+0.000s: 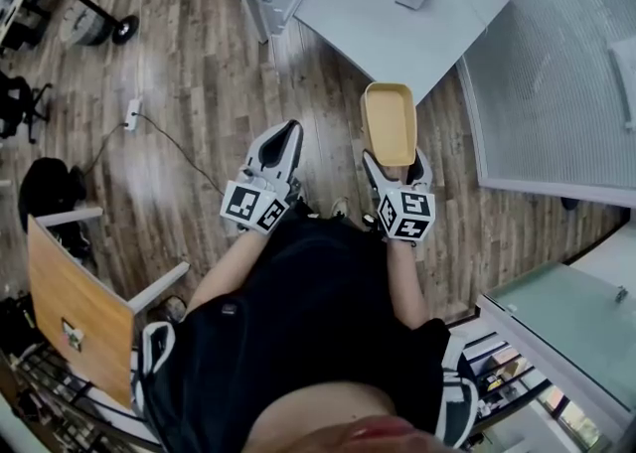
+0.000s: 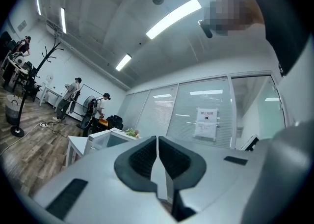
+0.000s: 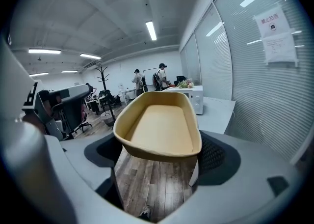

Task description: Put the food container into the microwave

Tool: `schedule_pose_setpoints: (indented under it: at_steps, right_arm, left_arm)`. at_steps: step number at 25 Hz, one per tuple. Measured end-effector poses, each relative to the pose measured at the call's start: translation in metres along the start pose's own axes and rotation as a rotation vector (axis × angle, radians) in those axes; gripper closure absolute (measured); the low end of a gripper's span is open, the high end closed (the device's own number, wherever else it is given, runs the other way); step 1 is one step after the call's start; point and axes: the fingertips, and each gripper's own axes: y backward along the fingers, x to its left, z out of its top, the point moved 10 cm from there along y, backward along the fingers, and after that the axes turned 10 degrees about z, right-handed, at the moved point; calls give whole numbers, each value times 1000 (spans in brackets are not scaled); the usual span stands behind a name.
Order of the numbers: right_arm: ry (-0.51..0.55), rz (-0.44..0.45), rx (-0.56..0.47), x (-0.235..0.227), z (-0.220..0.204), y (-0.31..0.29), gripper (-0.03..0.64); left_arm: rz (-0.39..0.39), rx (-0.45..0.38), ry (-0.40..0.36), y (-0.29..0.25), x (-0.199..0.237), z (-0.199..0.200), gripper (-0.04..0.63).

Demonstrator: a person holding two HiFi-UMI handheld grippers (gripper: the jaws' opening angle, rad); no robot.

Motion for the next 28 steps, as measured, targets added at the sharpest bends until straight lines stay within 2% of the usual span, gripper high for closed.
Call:
schedule_pose_setpoints:
  at_steps: [10, 16, 21, 28]
  right_arm:
    - [-27, -22, -7, 24, 7, -42, 138]
    - [-44, -35, -6, 15, 15, -76, 138]
    - [-54, -24, -3, -21, 29, -120, 138]
    - [-22, 5, -5, -98, 79, -197, 138]
  left_arm:
    - [-63, 12, 12, -15, 44, 12, 561]
    - [-84, 22, 2, -44, 63, 15, 561]
    - [-75, 22, -2, -93, 75, 9, 561]
    - [-67, 11, -18, -204, 82, 2, 561]
